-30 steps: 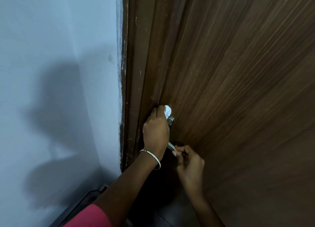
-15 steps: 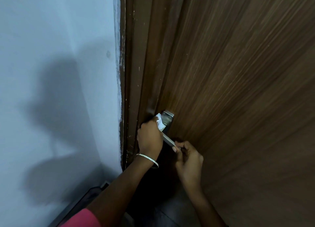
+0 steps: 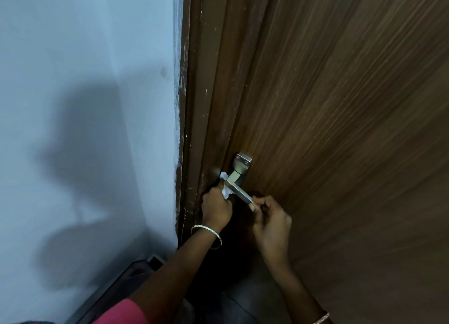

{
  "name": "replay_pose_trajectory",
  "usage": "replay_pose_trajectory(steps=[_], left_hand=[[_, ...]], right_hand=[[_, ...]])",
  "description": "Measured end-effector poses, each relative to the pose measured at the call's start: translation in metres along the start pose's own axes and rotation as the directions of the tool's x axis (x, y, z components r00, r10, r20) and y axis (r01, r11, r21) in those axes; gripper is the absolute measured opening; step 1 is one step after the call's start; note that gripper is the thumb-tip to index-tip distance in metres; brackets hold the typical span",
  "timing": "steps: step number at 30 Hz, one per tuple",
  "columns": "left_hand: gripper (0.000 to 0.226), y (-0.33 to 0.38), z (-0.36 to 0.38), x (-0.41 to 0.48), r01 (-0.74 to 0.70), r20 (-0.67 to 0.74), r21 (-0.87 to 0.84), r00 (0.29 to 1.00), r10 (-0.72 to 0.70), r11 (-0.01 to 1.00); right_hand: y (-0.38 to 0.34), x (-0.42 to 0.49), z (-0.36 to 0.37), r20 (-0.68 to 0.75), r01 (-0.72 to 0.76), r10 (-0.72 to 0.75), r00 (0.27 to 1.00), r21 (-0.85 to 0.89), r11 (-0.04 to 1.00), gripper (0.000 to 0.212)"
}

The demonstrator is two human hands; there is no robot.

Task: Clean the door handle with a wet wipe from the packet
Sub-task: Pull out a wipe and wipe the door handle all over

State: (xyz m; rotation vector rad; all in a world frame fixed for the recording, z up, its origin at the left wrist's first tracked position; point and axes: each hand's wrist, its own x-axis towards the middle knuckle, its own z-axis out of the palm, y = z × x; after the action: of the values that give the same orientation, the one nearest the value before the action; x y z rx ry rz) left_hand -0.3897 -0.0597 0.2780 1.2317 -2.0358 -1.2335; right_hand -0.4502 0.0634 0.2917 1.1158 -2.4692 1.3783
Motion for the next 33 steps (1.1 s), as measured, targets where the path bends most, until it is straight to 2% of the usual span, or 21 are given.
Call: replay_pose_trajectory(steps=[3, 7, 9, 11, 13, 17, 22, 24, 27, 29, 33], left_hand=[[0.037, -0.002, 0.010, -0.001, 0.050, -0.036, -0.140, 0.998, -0.056, 0.989], [0.040, -0.002, 0.019, -0.005, 0.009, -0.099, -0.345, 0.994, -0.046, 0.939], [0.046, -0.004, 0.022, -0.009, -0.023, -0.091, -0.489, 0.996, -0.025, 0.872], [0.052, -0.005, 0.023, -0.012, -0.002, -0.083, -0.629, 0.994, -0.065, 0.777], [0.055, -0.002, 0.023, -0.011, 0.030, -0.058, -0.684, 0.994, -0.096, 0.729], [0.056, 0.004, 0.027, -0.017, 0.028, -0.072, -0.627, 0.993, -0.094, 0.778], [0.058, 0.013, 0.037, -0.027, 0.049, -0.100, -0.610, 0.985, -0.138, 0.791], [0.058, 0.013, 0.040, -0.029, 0.018, -0.129, -0.525, 0.987, -0.100, 0.851], [0.044, 0.007, 0.046, -0.029, -0.037, -0.155, -0.271, 0.988, -0.006, 0.962], [0.040, 0.007, 0.051, -0.028, -0.018, -0.122, -0.185, 0.993, -0.004, 0.983], [0.049, 0.009, 0.058, -0.020, 0.065, -0.093, -0.234, 0.992, -0.089, 0.970]], right_hand=[[0.001, 0.000, 0.000, 0.011, 0.000, 0.000, 1.000, 0.002, 1.000, 0.012], [0.001, -0.001, 0.000, 0.018, -0.004, 0.004, 1.000, 0.009, 1.000, 0.015], [0.001, -0.002, 0.000, 0.019, -0.003, 0.003, 1.000, 0.003, 1.000, 0.015], [0.001, -0.002, 0.001, 0.013, -0.005, 0.005, 1.000, -0.003, 1.000, 0.013], [0.002, -0.001, 0.002, 0.006, -0.014, 0.014, 1.000, -0.006, 1.000, 0.012], [0.001, -0.002, 0.003, -0.008, -0.017, 0.017, 1.000, -0.006, 1.000, 0.011], [0.001, -0.001, 0.002, 0.015, -0.029, 0.029, 0.999, 0.006, 1.000, 0.011], [0.001, -0.001, 0.002, 0.007, -0.027, 0.027, 1.000, 0.013, 1.000, 0.011], [0.000, -0.003, 0.004, -0.002, -0.034, 0.034, 0.999, 0.023, 0.999, 0.009], [0.001, -0.003, 0.004, -0.006, -0.036, 0.036, 0.999, 0.018, 0.999, 0.009], [0.002, -0.002, 0.004, -0.008, -0.021, 0.021, 1.000, 0.012, 1.000, 0.008]])
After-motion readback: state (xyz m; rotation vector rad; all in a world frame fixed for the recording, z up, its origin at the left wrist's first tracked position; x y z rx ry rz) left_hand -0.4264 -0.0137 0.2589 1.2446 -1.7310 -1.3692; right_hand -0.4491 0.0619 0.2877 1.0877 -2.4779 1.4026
